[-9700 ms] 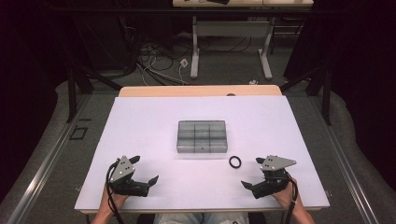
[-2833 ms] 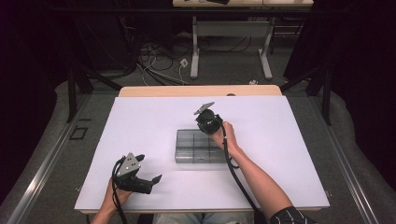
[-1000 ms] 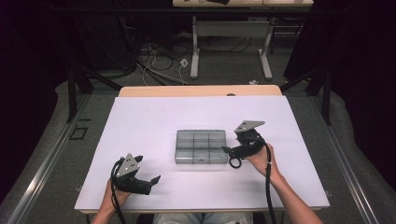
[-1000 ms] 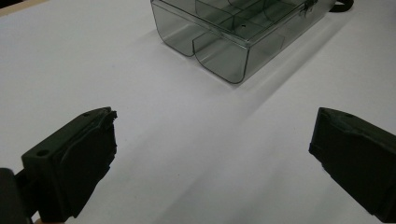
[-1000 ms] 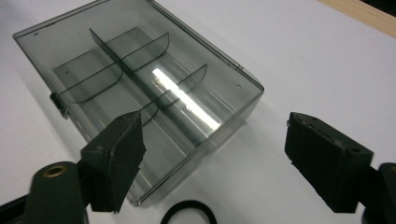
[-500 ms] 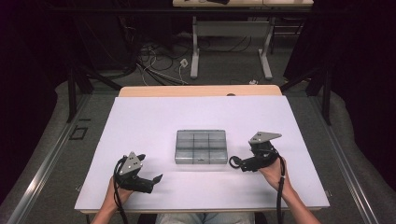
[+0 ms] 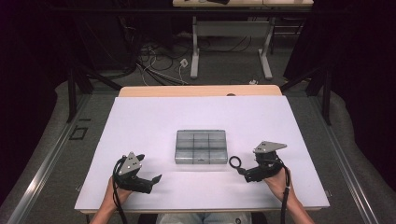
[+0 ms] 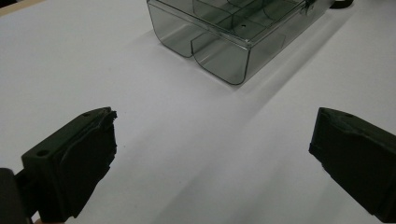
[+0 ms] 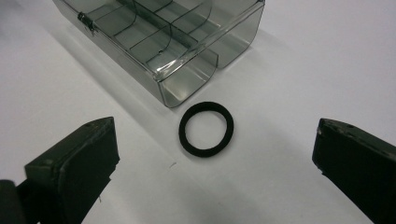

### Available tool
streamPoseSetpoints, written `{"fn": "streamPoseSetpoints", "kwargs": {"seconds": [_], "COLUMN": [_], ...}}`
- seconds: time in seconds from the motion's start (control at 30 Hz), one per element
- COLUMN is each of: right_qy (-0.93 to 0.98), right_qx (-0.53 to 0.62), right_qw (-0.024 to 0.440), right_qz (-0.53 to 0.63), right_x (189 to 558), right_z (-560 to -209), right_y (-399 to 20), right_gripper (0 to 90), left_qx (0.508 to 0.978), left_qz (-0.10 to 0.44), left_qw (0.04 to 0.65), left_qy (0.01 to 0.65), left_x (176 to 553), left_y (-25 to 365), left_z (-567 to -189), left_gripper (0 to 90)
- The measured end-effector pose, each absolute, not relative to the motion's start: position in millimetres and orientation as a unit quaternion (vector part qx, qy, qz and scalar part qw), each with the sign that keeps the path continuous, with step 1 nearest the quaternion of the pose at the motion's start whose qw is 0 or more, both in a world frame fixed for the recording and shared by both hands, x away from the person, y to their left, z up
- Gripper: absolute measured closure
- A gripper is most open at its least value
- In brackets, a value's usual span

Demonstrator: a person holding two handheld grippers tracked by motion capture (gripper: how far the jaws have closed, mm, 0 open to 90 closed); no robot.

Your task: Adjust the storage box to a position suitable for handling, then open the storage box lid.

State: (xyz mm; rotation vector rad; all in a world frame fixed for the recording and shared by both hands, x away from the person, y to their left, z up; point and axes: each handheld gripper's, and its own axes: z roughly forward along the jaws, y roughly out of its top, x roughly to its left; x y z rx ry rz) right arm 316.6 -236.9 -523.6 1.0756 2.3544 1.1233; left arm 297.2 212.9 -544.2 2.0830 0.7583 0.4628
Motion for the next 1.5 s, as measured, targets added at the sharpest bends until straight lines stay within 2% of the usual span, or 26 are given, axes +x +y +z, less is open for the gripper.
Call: {"fn": "streamPoseSetpoints", "kwargs": {"seconds": [1.07,1.5], "right_qy": [0.831,0.834], "right_qx": [0.373,0.373], "right_qw": [0.157,0.160], "right_qz": [0.380,0.373], "right_x": [317.3,319.3], "right_z": [-530.5,-531.4], "right_y": [-234.8,-236.7], "right_gripper": [0.0,0.0], "left_qx": [0.834,0.839], "left_qz": [0.188,0.172], "left_qw": [0.421,0.415], "left_qy": [0.303,0.306], "left_x": [297.4,296.0], "left_y": [206.3,181.2], "left_z": [-542.9,-542.2], "left_gripper": [0.1,0.0]}}
